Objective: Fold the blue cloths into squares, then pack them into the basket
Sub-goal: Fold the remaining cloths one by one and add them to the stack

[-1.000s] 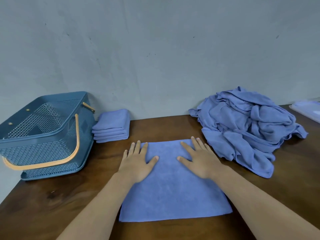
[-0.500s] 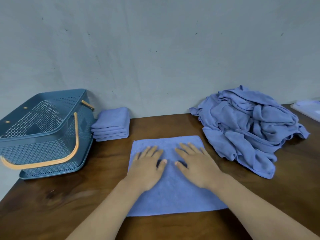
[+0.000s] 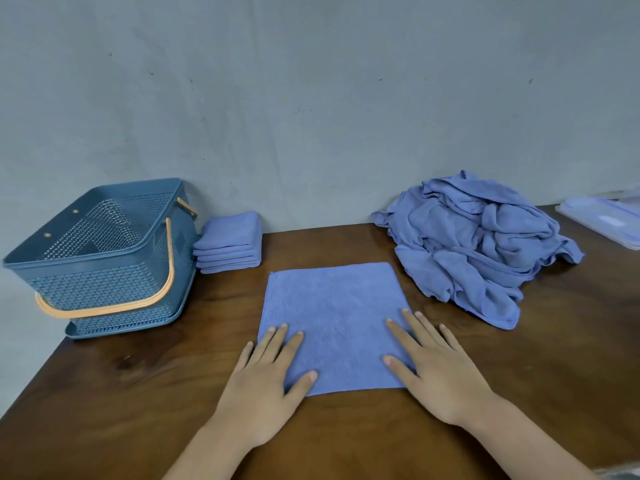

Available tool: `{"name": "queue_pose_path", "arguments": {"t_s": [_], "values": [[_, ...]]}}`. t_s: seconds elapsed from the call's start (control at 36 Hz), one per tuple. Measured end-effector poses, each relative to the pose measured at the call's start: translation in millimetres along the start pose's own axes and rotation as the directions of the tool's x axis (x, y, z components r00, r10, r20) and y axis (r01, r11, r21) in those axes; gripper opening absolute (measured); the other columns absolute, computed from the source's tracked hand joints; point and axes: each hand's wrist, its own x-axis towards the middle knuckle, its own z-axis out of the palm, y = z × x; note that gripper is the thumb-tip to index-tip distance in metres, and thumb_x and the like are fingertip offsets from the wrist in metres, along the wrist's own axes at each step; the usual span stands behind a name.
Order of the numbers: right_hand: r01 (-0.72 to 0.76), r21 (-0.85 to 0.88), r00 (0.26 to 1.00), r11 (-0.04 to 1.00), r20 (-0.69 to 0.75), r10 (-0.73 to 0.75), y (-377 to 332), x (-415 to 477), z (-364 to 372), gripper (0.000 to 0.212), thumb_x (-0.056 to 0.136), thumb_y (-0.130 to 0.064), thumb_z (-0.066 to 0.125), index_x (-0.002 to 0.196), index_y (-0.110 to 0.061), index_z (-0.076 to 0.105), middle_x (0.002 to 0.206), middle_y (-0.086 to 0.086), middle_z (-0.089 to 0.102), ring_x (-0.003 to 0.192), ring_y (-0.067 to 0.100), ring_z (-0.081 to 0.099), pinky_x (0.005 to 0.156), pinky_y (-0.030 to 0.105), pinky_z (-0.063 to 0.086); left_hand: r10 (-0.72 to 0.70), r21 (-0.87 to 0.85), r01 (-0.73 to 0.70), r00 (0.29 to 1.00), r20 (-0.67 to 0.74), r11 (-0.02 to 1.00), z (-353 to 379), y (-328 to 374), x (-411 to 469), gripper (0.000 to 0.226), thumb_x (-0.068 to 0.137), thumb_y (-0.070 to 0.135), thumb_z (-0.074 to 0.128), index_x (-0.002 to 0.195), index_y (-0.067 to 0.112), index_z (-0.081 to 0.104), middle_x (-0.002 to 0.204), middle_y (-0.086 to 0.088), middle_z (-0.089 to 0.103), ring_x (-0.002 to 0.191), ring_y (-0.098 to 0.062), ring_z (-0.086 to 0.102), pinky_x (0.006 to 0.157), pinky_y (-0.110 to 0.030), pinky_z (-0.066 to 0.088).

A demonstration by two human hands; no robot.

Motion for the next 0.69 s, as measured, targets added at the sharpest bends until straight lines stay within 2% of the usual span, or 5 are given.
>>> {"name": "queue_pose_path", "arguments": {"t_s": [0.14, 0.22, 0.31, 0.42, 0.69], "values": [[0.105, -0.067, 0.982, 0.992, -0.151, -0.115, -0.8, -7.6, 2.7, 0.06, 0.108, -0.068, 0.016, 0.165, -0.048, 0.017, 0.175, -0.02, 0.001, 0.16, 0.004, -0.011, 0.132, 0.044, 0.008, 0.009, -0.004, -0.009, 1.0, -0.018, 1.0, -2.2, 6.7, -6.8, 0.08, 0.097, 0.086, 0.017, 0.165, 0.048, -0.002, 0.169, 0.025, -0.019, 0.158, -0.003, -0.022, 0.131, -0.039, -0.006], [0.323, -0.011, 0.913, 0.946, -0.26, -0.314, -3.6, -10.1, 8.1, 0.037, 0.109, -0.032, 0.047, 0.14, -0.048, 0.057, 0.155, -0.029, 0.043, 0.152, 0.002, 0.031, 0.12, 0.037, 0.037, 0.178, 0.009, -0.179, 0.973, -0.15, 0.984, -3.0, 9.7, -9.1, 0.059, 0.106, 0.07, 0.03, 0.158, 0.044, 0.035, 0.168, 0.025, 0.02, 0.16, -0.004, 0.011, 0.131, -0.038, 0.015], [0.428, 0.026, 0.861, 0.903, -0.314, -0.399, -15.4, -11.0, 12.3, 0.049, 0.091, -0.007, 0.046, 0.113, -0.044, 0.072, 0.126, -0.032, 0.061, 0.117, -0.004, 0.055, 0.092, 0.021, 0.05, 0.398, -0.021, -0.415, 0.883, -0.248, 0.909, 3.4, 23.3, -11.5, 0.026, 0.109, 0.045, 0.048, 0.13, 0.037, 0.062, 0.137, 0.023, 0.053, 0.134, -0.004, 0.049, 0.113, -0.028, 0.036], [0.417, 0.121, 0.88, 0.901, -0.303, -0.367, -16.6, -10.7, 12.9, 0.053, 0.084, 0.002, 0.055, 0.105, -0.042, 0.075, 0.12, -0.034, 0.062, 0.11, -0.007, 0.056, 0.086, 0.01, 0.044, 0.485, -0.033, -0.505, 0.844, -0.228, 0.863, 11.5, 47.6, -6.6, 0.021, 0.107, 0.05, 0.052, 0.113, 0.034, 0.063, 0.113, 0.021, 0.056, 0.109, -0.006, 0.053, 0.097, -0.028, 0.045], [0.444, 0.2, 0.877, 0.873, -0.298, -0.378, -21.4, -16.9, 7.3, 0.014, 0.099, -0.045, 0.064, 0.11, -0.048, 0.071, 0.118, -0.038, 0.059, 0.114, -0.008, 0.055, 0.091, 0.02, 0.049, 0.413, -0.02, -0.427, 0.884, -0.217, 0.904, 16.8, 59.0, 6.2, 0.027, 0.113, 0.049, 0.037, 0.104, 0.036, 0.058, 0.104, 0.019, 0.053, 0.098, -0.006, 0.05, 0.09, -0.027, 0.043]]}}
